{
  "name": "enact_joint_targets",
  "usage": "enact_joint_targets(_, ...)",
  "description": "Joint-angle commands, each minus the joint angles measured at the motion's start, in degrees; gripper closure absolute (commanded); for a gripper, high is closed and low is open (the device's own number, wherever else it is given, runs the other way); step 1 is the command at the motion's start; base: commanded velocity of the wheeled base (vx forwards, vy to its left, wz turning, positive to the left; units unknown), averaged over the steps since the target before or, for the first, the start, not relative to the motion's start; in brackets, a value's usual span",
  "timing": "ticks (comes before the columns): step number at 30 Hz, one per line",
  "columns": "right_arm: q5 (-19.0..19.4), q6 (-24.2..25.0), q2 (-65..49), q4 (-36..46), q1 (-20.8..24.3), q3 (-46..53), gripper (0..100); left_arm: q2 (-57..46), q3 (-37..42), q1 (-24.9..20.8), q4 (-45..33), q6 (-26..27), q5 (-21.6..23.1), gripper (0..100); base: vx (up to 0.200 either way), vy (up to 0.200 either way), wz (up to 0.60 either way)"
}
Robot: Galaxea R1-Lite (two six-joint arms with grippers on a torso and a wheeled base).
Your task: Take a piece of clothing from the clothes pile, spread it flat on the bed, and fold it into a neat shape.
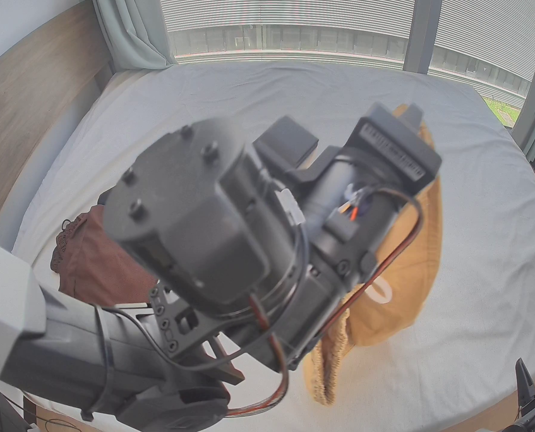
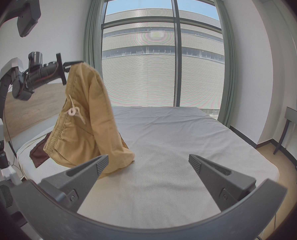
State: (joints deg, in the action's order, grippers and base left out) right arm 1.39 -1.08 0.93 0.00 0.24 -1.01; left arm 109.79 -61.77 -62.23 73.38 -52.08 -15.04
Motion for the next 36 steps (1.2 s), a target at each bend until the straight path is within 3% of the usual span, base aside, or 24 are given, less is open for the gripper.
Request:
enact_joint_targets(1,0.02,0.03,-0.93,0.0,0.02,0.92,0,1.48,11.76,5.37,8.63,-0.04,0.98,100,0.0,0.0,0.0)
enact_joint_targets(7,0.02,-0.06,-0.93,0.0,0.02,0.92,0,5.0,17.56,8.09,15.31,0.13,1.16,100,0.0,0.0,0.0)
enact_joint_targets(19,0.02,-0.06,-0.93,0.0,0.02,0.92,0,5.26,22.04,10.9,15.39,0.4,0.72,100,0.0,0.0,0.0)
enact_joint_targets(29,0.02,0.03,-0.93,0.0,0.02,0.92,0,4.82,25.82,17.15,15.57,0.4,0.63,100,0.0,0.0,0.0)
enact_joint_targets(36,0.02,-0.06,-0.93,0.0,0.02,0.92,0,4.65,29.43,22.33,15.57,3.56,1.24,100,0.0,0.0,0.0)
